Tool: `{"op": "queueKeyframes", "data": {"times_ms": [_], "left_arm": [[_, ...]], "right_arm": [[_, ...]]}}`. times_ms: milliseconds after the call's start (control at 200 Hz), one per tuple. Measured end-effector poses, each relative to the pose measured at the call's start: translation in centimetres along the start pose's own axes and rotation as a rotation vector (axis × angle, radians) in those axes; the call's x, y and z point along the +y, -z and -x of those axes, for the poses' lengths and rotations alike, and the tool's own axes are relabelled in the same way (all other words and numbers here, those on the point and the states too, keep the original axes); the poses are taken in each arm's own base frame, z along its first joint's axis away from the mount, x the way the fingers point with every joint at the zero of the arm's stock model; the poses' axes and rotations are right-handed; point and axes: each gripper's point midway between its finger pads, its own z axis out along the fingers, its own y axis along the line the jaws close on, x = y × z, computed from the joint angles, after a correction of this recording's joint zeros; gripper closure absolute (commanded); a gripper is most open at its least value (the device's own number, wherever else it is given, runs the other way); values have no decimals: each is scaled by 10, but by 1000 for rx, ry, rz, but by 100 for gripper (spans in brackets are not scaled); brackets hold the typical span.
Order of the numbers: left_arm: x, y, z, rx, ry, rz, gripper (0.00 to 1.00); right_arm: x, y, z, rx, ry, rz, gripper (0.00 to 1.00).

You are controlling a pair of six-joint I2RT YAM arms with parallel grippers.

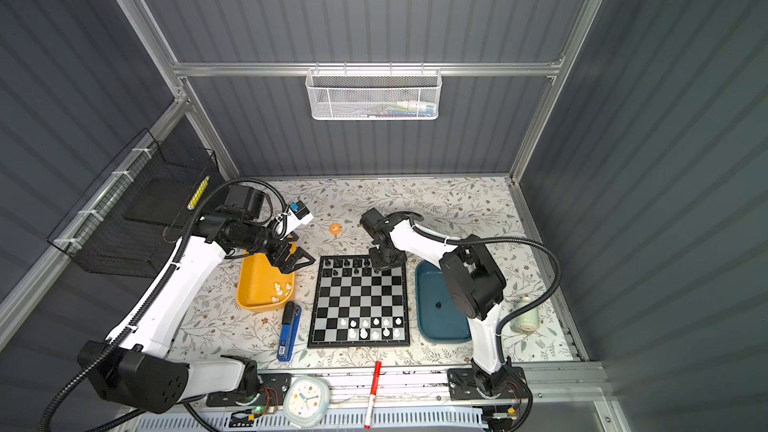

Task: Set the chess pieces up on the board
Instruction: 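Carry the black piece with the right gripper over the board's back row, then lower the black piece onto the back-row square and open the right gripper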

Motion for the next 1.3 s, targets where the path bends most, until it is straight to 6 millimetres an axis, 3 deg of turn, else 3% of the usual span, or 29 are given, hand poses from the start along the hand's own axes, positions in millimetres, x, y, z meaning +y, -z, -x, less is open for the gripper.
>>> {"op": "queueKeyframes", "data": {"times_ms": [640,1296], "left_arm": [[0,-2,-4,13,5,1,0],[0,-3,-5,14,6,1,0]], "right_arm": [[1,-11,1,8,0,-3,84],[1,-11,1,7,0,-3,76]]}}
